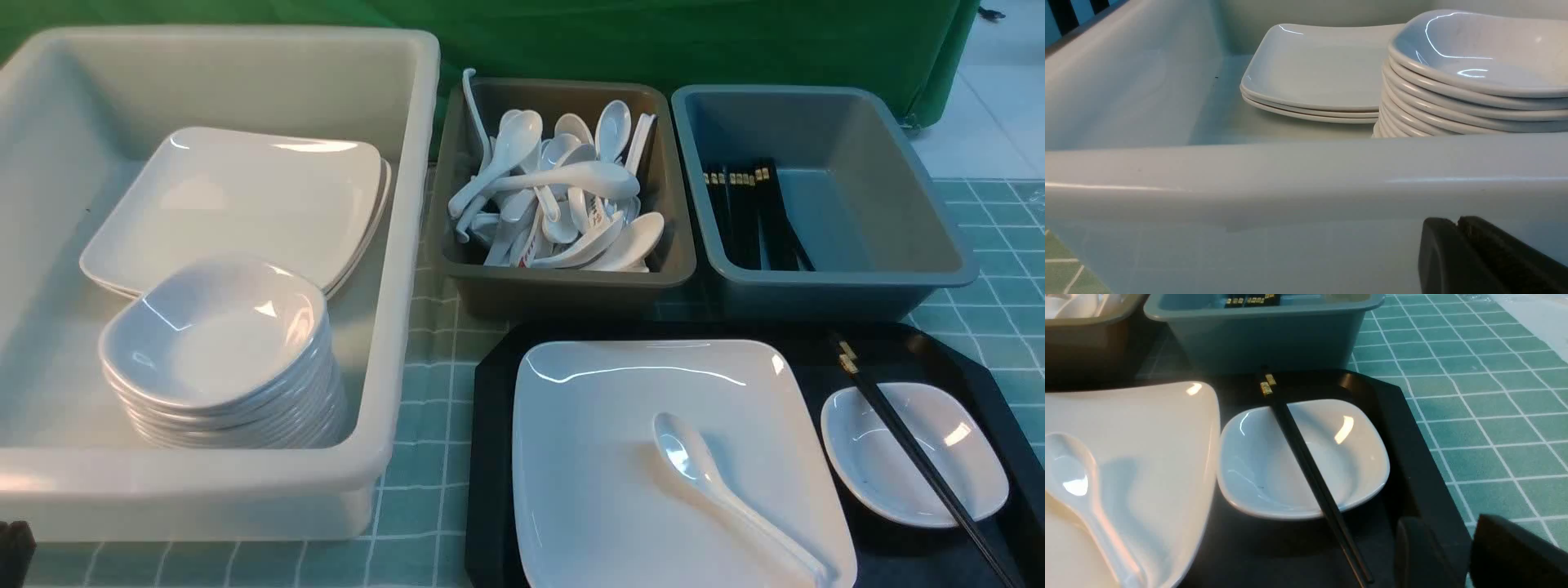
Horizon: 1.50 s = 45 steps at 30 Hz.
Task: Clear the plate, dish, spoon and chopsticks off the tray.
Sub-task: Use the right arm to grab a pair of chopsticks from the plate
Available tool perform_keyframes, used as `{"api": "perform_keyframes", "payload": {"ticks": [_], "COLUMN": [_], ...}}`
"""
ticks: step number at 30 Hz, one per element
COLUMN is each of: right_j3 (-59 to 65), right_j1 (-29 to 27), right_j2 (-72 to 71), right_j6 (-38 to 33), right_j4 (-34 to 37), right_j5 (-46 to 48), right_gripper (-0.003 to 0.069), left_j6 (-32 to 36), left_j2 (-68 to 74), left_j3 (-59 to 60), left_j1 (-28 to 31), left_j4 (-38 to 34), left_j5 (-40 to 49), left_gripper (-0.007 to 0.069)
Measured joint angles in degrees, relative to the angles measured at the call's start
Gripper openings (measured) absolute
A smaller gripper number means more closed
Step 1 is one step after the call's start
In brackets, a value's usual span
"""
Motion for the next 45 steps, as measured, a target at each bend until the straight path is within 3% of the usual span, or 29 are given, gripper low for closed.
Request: {"api": "perform_keyframes", "payload": {"ticks": [22,25,29,33,36,39,45], "right_j3": [0.00,0.00,0.00,0.00,0.00,0.00,0.00], "right_j1": [0.00,0.00,0.00,0.00,0.00,0.00,0.00], "right_j2": [0.00,0.00,0.00,0.00,0.00,0.00,0.00], "right_j6": [0.01,0.01,0.01,0.01,0.01,0.01,0.06], "right_j4": [0.00,0.00,0.00,0.00,0.00,0.00,0.00], "right_j5": [0.00,0.00,0.00,0.00,0.00,0.00,0.00], "right_gripper": [0.0241,0.0241,0.0241,0.0241,0.0241,0.0241,0.0241], "left_j6": [0.00,-3.32,-13.80,-18.93,-23.06,-19.73,2.01], "left_j2": [0.00,0.00,0.00,0.00,-0.07,0.99,19.68], "left_j3": [0.00,0.00,0.00,0.00,-2.66,-9.02,-27.06], "left_j1": [0.00,0.00,0.00,0.00,-0.72,-2.44,-8.19], "left_j4": [-0.28,-5.63,-21.68,-25.35,-25.91,-25.73,-25.73], "left_j5": [-1.68,-5.80,-15.42,-19.98,-14.24,-6.41,8.24], "left_gripper": [0.0017,0.0017,0.0017,0.0017,0.0017,0.0017,0.0017]}}
